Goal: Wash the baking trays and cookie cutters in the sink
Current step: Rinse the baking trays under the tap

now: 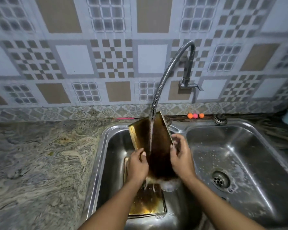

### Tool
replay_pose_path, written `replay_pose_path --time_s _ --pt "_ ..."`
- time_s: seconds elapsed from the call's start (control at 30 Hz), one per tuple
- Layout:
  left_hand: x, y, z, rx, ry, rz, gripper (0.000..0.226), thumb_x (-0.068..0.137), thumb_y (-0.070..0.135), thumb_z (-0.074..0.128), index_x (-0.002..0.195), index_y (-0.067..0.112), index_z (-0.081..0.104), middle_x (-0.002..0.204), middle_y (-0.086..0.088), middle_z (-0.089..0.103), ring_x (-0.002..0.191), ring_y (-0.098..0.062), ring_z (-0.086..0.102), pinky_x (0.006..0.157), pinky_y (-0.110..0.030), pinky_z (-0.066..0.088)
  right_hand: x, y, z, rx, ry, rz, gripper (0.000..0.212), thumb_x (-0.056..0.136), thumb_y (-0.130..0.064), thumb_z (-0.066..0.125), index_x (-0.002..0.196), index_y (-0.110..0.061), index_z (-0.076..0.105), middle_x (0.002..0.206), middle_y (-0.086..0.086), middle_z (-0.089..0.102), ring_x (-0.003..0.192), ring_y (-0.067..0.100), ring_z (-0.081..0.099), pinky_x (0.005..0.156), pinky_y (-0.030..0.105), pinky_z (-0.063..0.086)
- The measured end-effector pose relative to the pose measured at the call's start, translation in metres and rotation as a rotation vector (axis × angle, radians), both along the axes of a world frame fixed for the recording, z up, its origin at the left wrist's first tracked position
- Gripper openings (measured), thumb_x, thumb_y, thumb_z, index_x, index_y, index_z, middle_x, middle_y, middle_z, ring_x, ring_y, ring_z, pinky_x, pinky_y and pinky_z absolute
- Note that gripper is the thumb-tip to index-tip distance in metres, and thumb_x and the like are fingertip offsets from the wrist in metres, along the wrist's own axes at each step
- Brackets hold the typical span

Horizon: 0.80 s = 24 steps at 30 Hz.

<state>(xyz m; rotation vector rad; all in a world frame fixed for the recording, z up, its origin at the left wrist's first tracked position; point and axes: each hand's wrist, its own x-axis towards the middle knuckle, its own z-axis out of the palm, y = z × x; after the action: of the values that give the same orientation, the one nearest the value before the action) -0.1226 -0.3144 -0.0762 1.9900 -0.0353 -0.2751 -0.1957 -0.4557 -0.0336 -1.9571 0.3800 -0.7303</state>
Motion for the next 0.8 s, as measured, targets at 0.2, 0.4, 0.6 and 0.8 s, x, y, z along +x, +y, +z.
replay_pose_path --time_s 0.2,0.4,0.6,0.8 --pt "0.001 -0.030 0.052 -0.377 0.219 -0.054 0.061 0.081 0.081 0.046 0.119 0.037 0.064 0.115 0.003 0.069 0.108 -0.020 0.066 0.094 -0.046 0.057 -0.020 0.019 -0.008 -0.200 0.016 0.078 0.036 0.091 -0.005 0.060 0.119 -0.028 0.058 0.111 -0.019 0.063 0.102 0.002 0.063 0.085 0.028 0.053" --pt "0.007 -0.022 0.058 -0.167 -0.067 -0.017 0.023 0.089 0.031 0.069 0.108 0.020 0.061 0.095 0.001 0.073 0.092 -0.018 0.071 0.089 -0.038 0.057 -0.029 0.033 -0.014 -0.094 0.067 0.216 0.036 0.087 -0.022 0.073 0.120 -0.032 0.062 0.114 -0.020 0.067 0.107 -0.001 0.063 0.090 0.023 0.053" --pt "0.016 0.001 0.063 -0.363 0.053 -0.145 0.058 0.098 0.013 0.062 0.139 0.048 0.040 0.117 0.001 0.074 0.103 -0.011 0.072 0.093 -0.036 0.057 -0.007 -0.012 -0.019 0.216 0.242 0.092 0.061 0.079 -0.051 0.077 0.132 -0.052 0.046 0.133 -0.012 0.057 0.119 0.004 0.057 0.102 0.038 0.050" --pt "0.022 0.012 0.074 -0.323 -0.096 -0.314 0.097 0.098 0.009 0.060 0.140 0.075 0.003 0.164 0.005 0.023 0.148 -0.023 0.032 0.119 -0.053 0.030 0.006 -0.036 -0.006 0.262 0.237 0.175 0.089 0.074 -0.052 0.082 0.146 -0.056 0.030 0.151 -0.017 0.044 0.131 0.003 0.049 0.110 0.038 0.045"
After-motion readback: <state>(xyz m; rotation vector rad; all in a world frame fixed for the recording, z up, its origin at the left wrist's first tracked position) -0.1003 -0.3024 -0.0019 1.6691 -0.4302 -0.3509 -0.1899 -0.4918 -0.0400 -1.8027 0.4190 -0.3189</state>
